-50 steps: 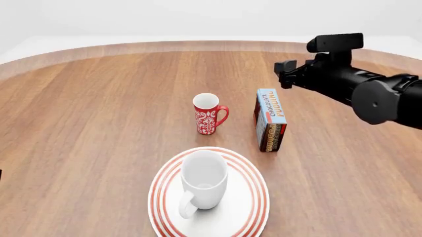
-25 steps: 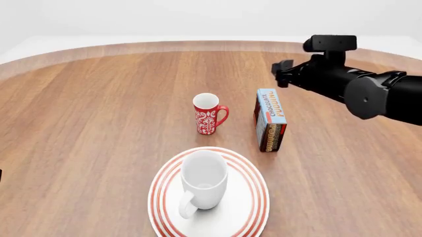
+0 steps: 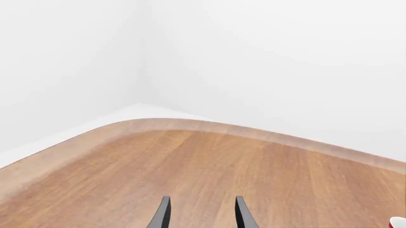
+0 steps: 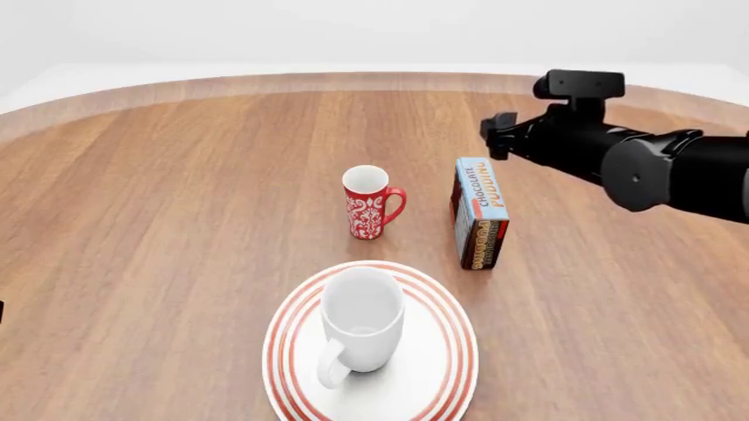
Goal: Pick up the white mug and put it on the plate, and put the chocolate pudding to the right of the plate.
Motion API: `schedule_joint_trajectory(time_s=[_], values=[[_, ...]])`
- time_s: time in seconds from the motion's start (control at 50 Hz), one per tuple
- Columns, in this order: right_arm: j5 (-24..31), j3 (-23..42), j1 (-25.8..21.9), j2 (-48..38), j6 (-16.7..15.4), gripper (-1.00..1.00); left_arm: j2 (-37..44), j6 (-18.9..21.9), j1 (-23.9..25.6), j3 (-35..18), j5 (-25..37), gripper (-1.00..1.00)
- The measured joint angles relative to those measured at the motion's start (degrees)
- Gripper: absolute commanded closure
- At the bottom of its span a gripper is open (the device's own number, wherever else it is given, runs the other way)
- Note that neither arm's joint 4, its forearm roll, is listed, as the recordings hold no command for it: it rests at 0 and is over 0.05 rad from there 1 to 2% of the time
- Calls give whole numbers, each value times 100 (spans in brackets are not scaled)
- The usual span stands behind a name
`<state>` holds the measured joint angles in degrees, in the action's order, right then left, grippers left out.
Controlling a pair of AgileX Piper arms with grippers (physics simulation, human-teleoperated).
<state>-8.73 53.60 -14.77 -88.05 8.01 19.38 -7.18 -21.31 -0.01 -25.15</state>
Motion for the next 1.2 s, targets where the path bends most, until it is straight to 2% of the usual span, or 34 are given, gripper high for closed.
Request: schedule_joint_trajectory(time_s=[1.2], values=[[-152, 88, -10, -638, -6, -100, -46, -6, 1, 0, 52, -100]])
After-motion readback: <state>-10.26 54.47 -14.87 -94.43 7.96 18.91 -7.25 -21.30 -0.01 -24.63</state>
